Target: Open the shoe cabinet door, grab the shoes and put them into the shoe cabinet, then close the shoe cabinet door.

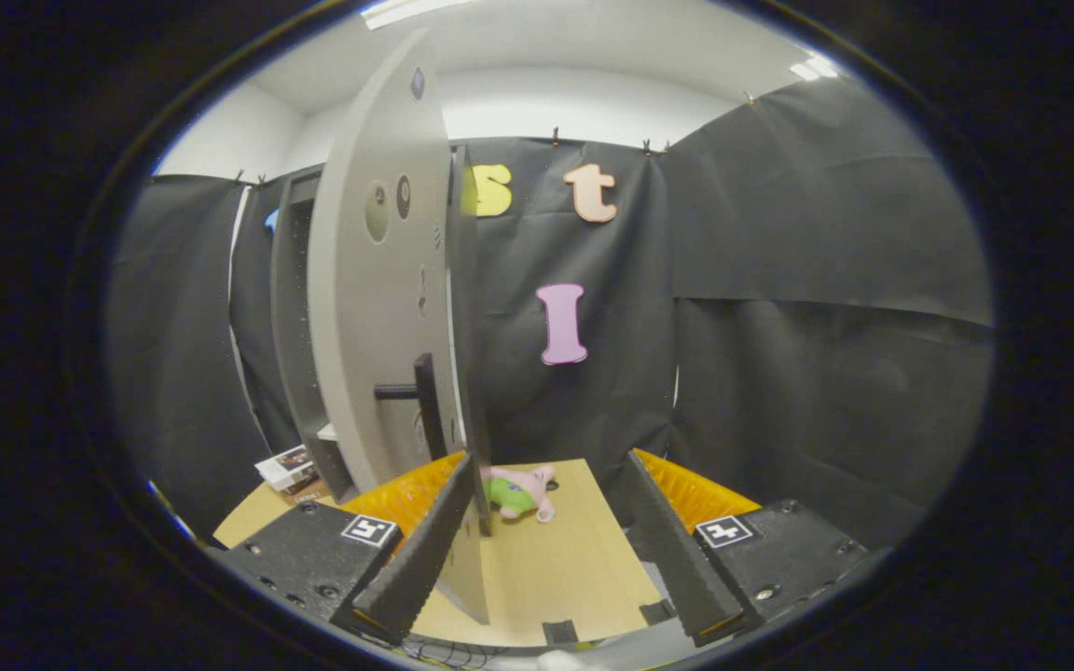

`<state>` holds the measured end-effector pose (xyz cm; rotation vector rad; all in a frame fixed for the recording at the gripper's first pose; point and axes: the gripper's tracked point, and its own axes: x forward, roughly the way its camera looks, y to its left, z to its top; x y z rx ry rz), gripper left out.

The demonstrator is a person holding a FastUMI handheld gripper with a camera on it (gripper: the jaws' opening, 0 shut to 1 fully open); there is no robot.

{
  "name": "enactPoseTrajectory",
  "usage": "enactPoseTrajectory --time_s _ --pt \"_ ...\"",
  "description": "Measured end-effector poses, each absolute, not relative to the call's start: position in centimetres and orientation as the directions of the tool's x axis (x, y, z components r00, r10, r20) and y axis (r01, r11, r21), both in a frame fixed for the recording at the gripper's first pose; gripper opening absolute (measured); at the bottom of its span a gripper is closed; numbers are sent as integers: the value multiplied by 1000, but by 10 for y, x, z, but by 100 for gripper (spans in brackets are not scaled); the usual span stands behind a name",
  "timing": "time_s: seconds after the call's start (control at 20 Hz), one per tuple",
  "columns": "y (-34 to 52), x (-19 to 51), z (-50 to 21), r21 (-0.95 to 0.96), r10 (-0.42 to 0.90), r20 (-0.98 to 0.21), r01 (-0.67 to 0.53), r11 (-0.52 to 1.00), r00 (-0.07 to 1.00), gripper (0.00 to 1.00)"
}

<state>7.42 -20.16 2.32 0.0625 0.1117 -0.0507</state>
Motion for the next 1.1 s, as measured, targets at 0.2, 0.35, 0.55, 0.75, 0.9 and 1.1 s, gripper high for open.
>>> enactPoseTrajectory --time_s 0.2,0.35,0.55,0.75,0.9,1.1 --pt "-190 104 28 64 58 -124 -50 997 991 100" --pt "-182 108 36 55 100 -109 -94 994 989 99" --pt "-175 107 35 70 127 -114 -120 990 985 95" --pt "-162 104 35 73 129 -109 -122 990 986 95" --pt "-146 100 35 67 131 -107 -125 990 986 95" --pt "-119 100 36 69 150 -105 -143 987 983 95"
